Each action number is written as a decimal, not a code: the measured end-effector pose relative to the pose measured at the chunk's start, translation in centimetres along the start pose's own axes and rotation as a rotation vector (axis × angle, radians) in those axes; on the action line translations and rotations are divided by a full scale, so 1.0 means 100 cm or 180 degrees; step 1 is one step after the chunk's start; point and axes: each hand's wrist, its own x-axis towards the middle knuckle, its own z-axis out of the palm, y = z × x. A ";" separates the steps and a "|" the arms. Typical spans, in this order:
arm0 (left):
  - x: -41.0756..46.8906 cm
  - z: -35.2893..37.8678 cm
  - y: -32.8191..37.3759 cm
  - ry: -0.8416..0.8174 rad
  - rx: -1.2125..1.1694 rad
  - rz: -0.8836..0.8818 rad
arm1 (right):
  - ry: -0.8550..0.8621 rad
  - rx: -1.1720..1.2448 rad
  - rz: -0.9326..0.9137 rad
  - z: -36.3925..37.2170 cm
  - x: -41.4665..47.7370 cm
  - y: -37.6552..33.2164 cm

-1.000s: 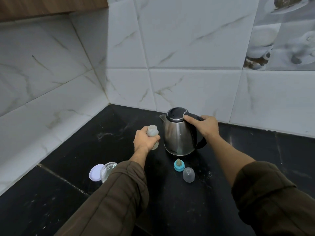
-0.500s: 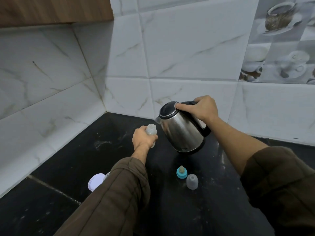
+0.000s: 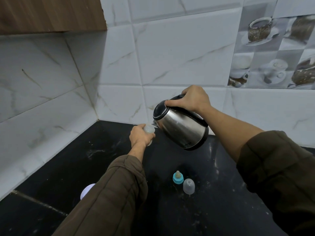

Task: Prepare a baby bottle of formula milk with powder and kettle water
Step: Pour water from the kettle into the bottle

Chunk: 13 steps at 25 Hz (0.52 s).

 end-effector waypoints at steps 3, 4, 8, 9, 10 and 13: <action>0.002 0.002 0.000 -0.0062 0.0028 0.0034 | -0.0074 -0.0204 -0.0091 -0.001 0.007 -0.002; 0.002 0.003 0.001 -0.0087 0.0021 0.0050 | -0.0085 -0.0265 -0.0134 -0.001 0.009 -0.003; 0.000 0.005 0.004 -0.0197 0.0058 0.0061 | -0.0119 -0.0357 -0.0174 0.000 0.014 -0.002; -0.002 0.005 0.004 -0.0225 0.0068 0.0055 | -0.0132 -0.0379 -0.0191 0.001 0.014 -0.002; -0.004 0.005 0.003 -0.0257 0.0064 0.0046 | -0.0138 -0.0398 -0.0221 0.002 0.013 -0.002; -0.006 0.005 -0.002 -0.0307 0.0042 0.0044 | -0.0124 -0.0424 -0.0285 0.005 0.010 -0.001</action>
